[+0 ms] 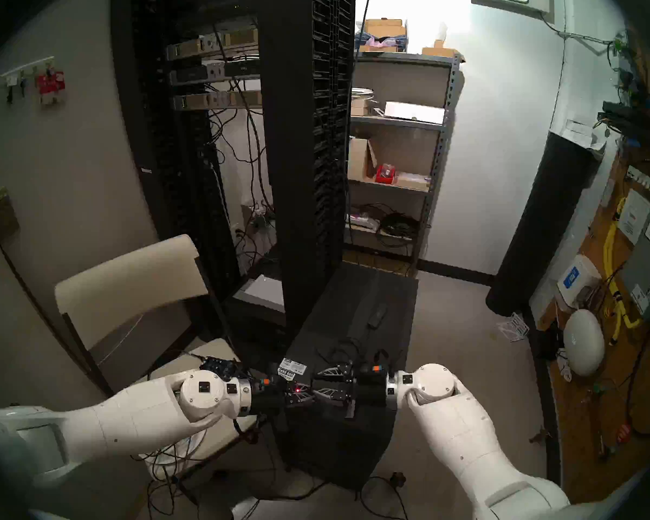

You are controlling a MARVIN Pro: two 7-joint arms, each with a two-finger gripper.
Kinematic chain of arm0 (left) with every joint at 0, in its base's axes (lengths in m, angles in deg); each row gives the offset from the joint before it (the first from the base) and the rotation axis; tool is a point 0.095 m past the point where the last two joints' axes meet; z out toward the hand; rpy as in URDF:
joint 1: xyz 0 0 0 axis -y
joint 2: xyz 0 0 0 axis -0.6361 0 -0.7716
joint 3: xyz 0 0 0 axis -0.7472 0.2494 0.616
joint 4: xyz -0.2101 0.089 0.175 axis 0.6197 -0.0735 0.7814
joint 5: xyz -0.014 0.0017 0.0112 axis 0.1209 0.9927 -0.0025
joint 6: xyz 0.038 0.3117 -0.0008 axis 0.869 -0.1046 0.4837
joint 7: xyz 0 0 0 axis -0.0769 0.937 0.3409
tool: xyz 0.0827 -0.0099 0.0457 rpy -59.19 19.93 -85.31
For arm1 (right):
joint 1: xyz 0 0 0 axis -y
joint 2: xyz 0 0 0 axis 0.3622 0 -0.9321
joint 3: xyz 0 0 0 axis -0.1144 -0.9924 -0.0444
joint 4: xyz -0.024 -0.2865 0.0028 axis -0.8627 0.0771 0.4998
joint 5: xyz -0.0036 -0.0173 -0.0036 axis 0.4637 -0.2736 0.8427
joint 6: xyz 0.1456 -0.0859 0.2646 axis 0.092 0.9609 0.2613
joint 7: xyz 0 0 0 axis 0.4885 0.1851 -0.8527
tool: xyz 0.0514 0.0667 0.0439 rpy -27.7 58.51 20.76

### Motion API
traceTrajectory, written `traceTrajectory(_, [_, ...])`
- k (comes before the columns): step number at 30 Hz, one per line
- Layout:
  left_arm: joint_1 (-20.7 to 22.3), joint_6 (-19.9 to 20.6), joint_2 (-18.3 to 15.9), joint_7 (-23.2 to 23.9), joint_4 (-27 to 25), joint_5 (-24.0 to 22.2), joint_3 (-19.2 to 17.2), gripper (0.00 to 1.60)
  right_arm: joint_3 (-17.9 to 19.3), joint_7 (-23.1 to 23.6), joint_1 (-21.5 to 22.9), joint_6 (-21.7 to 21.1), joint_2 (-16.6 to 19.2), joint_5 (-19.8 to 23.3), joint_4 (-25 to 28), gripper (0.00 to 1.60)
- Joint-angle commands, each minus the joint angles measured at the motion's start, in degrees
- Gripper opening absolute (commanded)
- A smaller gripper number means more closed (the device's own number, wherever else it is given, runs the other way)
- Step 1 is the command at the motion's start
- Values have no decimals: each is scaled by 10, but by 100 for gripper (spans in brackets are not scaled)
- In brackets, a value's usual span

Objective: Insert the cable into the workstation's USB slot

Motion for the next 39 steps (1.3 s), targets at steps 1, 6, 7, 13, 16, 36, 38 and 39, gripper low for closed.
traceTrajectory(1, [6,-2,7,-3,0,1,-3,0,2,3,10,-1,-4,6,9,89])
traceTrajectory(6, [8,-2,10,-2,2,6,-3,0,3,2,7,-2,-4,6,13,92])
traceTrajectory(7, [8,-3,11,-3,5,8,-2,0,3,2,6,-1,-4,6,13,91])
traceTrajectory(13, [10,-3,16,-1,13,12,-2,0,4,4,6,0,-4,7,14,92])
traceTrajectory(16, [11,-4,18,1,15,13,-2,0,5,5,5,0,-5,7,15,93])
traceTrajectory(36, [25,8,19,32,20,14,-4,0,10,12,4,-2,-6,5,17,99])
traceTrajectory(38, [26,10,18,34,19,13,-4,0,10,12,5,-1,-7,5,15,97])
traceTrajectory(39, [27,12,17,35,17,12,-5,0,10,13,5,-1,-8,5,13,97])
